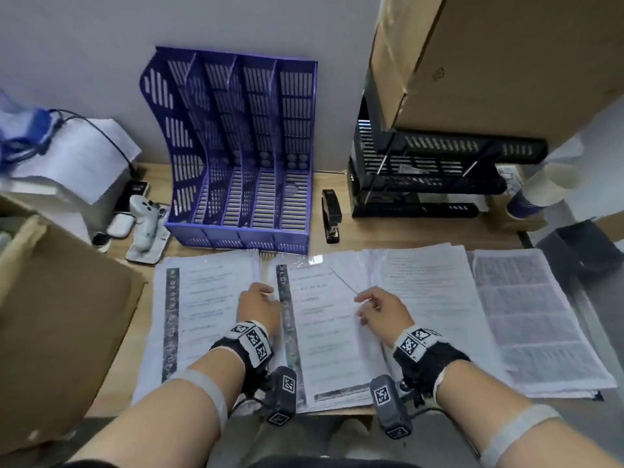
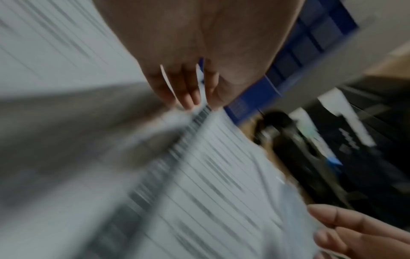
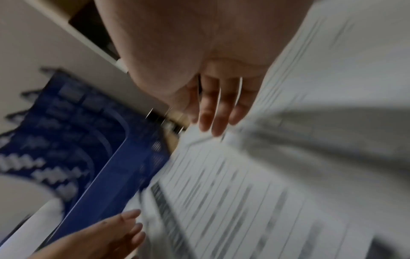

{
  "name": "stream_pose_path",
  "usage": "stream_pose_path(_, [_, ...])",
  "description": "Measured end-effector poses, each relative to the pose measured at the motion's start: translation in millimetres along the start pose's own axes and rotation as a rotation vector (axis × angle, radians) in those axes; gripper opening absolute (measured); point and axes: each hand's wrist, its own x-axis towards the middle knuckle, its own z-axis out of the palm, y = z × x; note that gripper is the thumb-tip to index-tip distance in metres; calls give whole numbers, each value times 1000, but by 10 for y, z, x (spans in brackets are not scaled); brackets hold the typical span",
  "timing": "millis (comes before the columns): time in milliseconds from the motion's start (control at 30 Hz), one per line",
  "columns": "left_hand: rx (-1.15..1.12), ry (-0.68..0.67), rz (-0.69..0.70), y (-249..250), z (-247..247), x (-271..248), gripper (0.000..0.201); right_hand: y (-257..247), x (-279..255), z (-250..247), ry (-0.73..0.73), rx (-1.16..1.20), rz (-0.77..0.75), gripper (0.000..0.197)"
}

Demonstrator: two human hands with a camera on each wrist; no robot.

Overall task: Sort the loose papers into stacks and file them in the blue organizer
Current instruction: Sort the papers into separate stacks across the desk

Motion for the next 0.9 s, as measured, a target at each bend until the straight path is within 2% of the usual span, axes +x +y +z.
stream_pose_path(100, [191, 216, -196, -523, -599, 158, 46, -303, -35, 724, -331, 20, -7, 18])
stream_pose_path(200, [229, 231, -344, -974, -1022, 198, 46, -435, -67, 1293, -461, -59, 6, 20])
stream_pose_path(267, [231, 189, -354, -1187, -1133, 233, 42, -452, -62, 1531, -431, -194, -3, 35])
stream_pose_path(333, [225, 162, -324, -1307, -1188, 265, 41, -473, -65, 1659, -373, -305, -12, 43])
stream_pose_path(433, [204, 121, -253, -1370, -1213, 299, 41, -517, -84, 1726, -293, -376, -29, 36])
stream_pose_path(633, [207, 80, -127, -1324, -1241, 292, 36, -611, -135, 1823, -172, -347, -46, 14])
stream_pose_path(733, [145, 88, -113, -1346, -1273, 287, 31, -637, -153, 1841, -159, -346, -70, 19])
stream_pose_path(833, [74, 121, -127, -1416, -1320, 320, 41, -648, -178, 1825, -127, -324, -65, 21])
stream_pose_path(900, [68, 96, -133, -1428, -1334, 346, 46, -654, -202, 1787, -78, -301, -66, 23])
